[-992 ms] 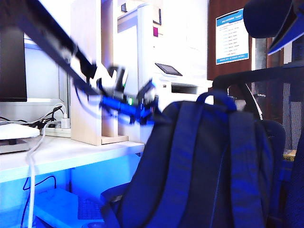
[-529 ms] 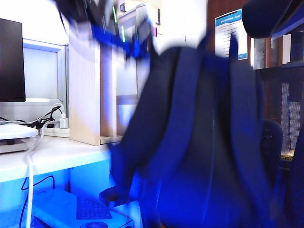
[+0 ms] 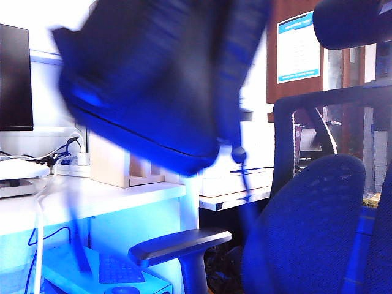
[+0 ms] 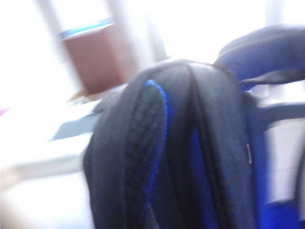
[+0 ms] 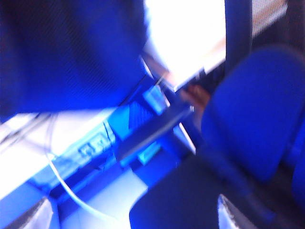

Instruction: Grab the backpack from the chair and place it on the desk.

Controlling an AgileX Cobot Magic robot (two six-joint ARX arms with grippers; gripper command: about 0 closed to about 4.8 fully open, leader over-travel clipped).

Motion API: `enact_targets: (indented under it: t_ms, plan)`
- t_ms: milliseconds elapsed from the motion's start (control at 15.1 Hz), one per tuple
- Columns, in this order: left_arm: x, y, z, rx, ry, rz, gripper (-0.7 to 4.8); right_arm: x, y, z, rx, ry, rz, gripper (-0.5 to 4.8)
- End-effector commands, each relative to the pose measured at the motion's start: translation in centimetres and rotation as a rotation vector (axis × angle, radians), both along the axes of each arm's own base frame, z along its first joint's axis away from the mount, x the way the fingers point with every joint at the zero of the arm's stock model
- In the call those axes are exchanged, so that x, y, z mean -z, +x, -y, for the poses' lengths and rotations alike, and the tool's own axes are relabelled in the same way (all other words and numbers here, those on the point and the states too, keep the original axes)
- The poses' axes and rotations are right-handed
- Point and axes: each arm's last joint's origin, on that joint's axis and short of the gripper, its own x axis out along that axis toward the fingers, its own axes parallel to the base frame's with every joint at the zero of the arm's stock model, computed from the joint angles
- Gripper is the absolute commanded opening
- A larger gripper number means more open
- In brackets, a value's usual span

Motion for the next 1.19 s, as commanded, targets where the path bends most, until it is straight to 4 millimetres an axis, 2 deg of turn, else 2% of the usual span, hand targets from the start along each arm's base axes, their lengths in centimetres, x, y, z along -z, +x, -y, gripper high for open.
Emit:
enact_targets:
  t_ms: [66,198,331,529,662,794,860,992,1059,1191]
  plan:
    - [-8.0,-8.1,-6.5,-0.2,-0.104,0.397,-0.07,-1.0,-1.6,0.2,0.021,-0.015,0.129,4.79]
    - [-8.8,-10.8,-9.8,-0.344,-0.072,0.396,-0.07,-1.4,-2.5,0.1,-0.025,-0.003,0.181,4.79]
    - [-9.0,-13.0,-13.6,-0.528,-0.018,0.375,-0.07,-1.4,-2.9,-0.2,-0.162,0.026,0.186,4.79]
    - [-9.0,-14.5,-16.9,-0.722,0.004,0.362,-0.07,-1.5,-3.1,-0.5,-0.293,0.065,0.176,4.79]
    - [-9.6,-14.6,-18.8,-0.825,0.016,0.463,-0.07,-1.6,-3.1,-0.5,-0.292,0.069,0.182,4.79]
    - [-10.2,-13.0,-20.5,-0.844,0.058,0.651,-0.07,-1.7,-3.1,-0.5,-0.294,0.077,0.184,4.79]
    - [-10.0,-12.1,-21.9,-0.844,0.054,0.673,-0.07,-1.7,-3.1,-0.5,-0.287,0.087,0.177,4.79]
    - [-8.1,-9.1,-24.5,-0.846,-0.057,0.536,-0.07,-1.6,-3.1,-0.5,-0.288,0.089,0.171,4.79]
    - [-6.2,-6.7,-26.5,-0.896,-0.076,0.42,-0.03,-1.6,-3.1,-0.5,-0.287,0.099,0.158,4.79]
    - [-3.5,-4.6,-28.6,-1.025,-0.109,0.236,1.08,-1.4,-3.1,-0.5,-0.275,0.113,0.134,4.59]
